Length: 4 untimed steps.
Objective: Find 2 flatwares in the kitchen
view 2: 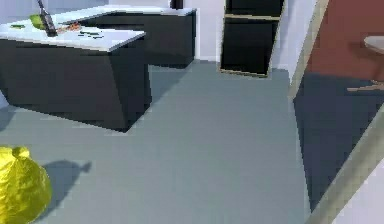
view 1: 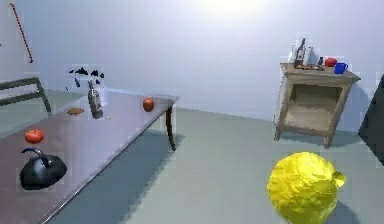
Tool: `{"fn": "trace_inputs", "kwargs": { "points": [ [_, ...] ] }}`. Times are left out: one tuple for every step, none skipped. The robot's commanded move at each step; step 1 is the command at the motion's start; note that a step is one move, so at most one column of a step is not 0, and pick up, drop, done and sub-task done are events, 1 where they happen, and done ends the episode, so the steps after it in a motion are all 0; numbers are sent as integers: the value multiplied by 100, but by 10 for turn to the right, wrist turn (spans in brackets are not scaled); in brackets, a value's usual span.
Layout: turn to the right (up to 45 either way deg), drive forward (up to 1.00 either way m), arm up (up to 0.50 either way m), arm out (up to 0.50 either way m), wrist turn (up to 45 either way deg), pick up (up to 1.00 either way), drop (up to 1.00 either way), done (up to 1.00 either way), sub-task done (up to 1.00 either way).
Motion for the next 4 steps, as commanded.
{"fn": "trace_inputs", "kwargs": {
  "points": [
    [0,90,0,0,0,0,0,0,0],
    [210,0,0,0,0,0,0,0,0],
    [0,95,0,0,0,0,0,0,0],
    [390,0,0,0,0,0,0,0,0]
  ]
}}
